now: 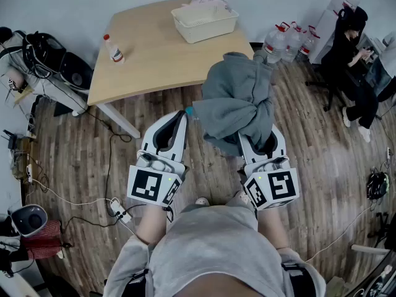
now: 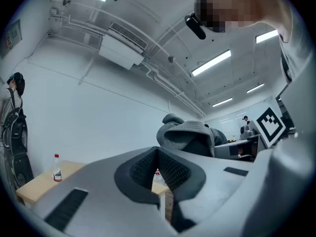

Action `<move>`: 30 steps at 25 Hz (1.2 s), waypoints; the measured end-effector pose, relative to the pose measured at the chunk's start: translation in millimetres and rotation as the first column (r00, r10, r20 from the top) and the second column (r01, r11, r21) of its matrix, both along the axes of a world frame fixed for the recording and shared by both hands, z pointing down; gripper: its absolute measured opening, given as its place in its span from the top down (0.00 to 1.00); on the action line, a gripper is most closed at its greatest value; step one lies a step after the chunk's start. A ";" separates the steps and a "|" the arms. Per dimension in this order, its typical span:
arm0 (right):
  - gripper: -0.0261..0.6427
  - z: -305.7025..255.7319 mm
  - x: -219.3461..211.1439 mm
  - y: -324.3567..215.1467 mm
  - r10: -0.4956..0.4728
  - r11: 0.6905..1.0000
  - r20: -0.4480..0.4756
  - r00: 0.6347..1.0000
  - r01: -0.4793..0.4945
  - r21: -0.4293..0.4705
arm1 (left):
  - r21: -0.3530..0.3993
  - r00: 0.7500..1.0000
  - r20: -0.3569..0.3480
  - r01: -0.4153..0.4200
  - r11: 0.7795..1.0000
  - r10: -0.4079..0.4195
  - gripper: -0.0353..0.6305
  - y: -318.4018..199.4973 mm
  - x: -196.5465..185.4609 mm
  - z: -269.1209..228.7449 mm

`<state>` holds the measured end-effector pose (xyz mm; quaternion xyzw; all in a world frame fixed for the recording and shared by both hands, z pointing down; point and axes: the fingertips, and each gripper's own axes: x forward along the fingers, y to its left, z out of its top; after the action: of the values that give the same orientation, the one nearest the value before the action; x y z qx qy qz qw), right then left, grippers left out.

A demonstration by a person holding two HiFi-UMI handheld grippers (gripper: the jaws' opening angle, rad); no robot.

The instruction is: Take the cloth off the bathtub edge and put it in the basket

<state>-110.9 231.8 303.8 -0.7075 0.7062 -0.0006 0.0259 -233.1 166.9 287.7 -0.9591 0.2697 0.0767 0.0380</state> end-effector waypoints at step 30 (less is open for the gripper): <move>0.67 -1.5 14.0 22.7 0.047 0.999 -0.006 0.999 -0.047 0.005 | -0.005 0.999 -0.014 -0.050 0.999 0.050 0.95 12.2 20.9 -1.8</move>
<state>-96.9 254.5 302.3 -0.7238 0.6895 0.0036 0.0255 -212.2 179.1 285.9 -0.9651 0.2459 0.0837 0.0317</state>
